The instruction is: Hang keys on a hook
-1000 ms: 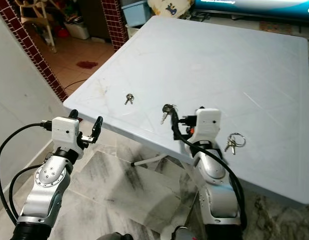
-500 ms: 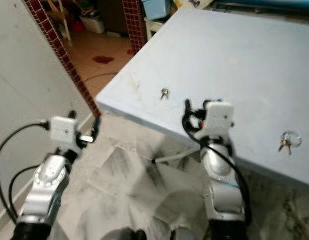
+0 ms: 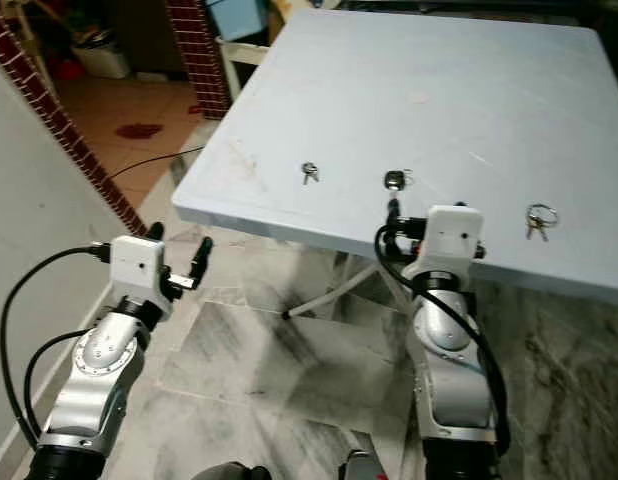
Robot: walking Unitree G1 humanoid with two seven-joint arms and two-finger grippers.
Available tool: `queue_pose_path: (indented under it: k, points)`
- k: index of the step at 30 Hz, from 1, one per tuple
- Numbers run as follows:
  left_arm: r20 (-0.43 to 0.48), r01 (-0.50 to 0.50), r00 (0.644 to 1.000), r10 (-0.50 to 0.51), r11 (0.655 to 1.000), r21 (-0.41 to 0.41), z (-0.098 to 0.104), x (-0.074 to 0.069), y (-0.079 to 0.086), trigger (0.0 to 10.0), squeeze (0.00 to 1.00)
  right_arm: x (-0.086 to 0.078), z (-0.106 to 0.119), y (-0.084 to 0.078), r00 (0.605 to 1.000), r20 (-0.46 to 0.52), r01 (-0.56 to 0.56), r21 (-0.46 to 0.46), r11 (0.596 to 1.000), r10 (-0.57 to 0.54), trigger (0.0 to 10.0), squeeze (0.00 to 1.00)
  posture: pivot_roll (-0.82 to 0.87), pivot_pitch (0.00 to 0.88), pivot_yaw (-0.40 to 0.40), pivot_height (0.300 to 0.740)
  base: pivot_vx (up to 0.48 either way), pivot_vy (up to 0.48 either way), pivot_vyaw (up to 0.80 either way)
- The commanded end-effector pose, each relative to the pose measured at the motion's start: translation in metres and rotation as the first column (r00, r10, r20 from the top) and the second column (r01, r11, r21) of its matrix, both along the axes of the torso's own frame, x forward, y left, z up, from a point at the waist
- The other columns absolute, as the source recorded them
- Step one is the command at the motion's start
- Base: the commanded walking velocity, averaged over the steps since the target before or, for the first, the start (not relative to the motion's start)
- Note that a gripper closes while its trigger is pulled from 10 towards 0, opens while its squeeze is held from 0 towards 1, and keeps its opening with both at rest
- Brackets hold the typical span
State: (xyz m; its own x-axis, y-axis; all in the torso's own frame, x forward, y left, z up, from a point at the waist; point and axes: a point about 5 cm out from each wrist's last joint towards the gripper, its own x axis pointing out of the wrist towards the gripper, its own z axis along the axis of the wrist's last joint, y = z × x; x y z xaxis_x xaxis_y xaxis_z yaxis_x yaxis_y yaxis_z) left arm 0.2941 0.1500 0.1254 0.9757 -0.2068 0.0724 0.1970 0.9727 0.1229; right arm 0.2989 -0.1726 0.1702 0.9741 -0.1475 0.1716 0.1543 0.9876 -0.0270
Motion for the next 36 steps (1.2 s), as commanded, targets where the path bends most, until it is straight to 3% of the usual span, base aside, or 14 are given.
queue_pose_path:
  k: [1,13,22,29,36]
  points:
    - [0.015,-0.008,1.0,0.008,1.0,-0.004,0.0035,-0.0009,0.0039,10.0,0.0,0.0015,0.0013,0.0046,1.0,0.002,-0.014,-0.006,1.0,0.014,10.0,0.0,-0.04,0.163,0.081,0.74,0.0,0.0,-0.76]
    - [0.031,0.052,0.998,-0.05,0.998,-0.04,0.0074,-0.0024,-0.0023,10.0,0.0,0.0013,0.0033,0.0042,1.0,0.016,-0.009,-0.017,1.0,0.009,10.0,0.0,-0.04,0.163,0.078,0.74,0.0,0.0,-0.06]
    - [0.032,0.076,0.997,-0.074,0.996,-0.045,0.0073,-0.0038,-0.0042,10.0,0.0,0.0005,0.0018,0.0008,1.0,0.017,0.011,-0.001,1.0,-0.011,10.0,0.0,-0.04,0.161,0.081,0.74,0.351,0.0,0.0]
    - [0.027,0.075,0.997,-0.074,0.996,-0.042,0.0057,-0.0036,-0.0035,10.0,0.0,0.0001,0.0002,0.0014,1.0,0.007,0.008,0.003,1.0,-0.008,10.0,0.0,-0.04,0.159,0.081,0.74,0.367,0.0,-0.77]
    - [0.024,0.071,0.997,-0.07,0.997,-0.043,0.0048,-0.0032,-0.0035,10.0,0.0,-0.0006,-0.0006,0.0027,1.0,0.008,-0.002,-0.008,1.0,0.002,10.0,0.0,-0.05,0.156,0.08,0.74,0.343,0.0,-0.2]
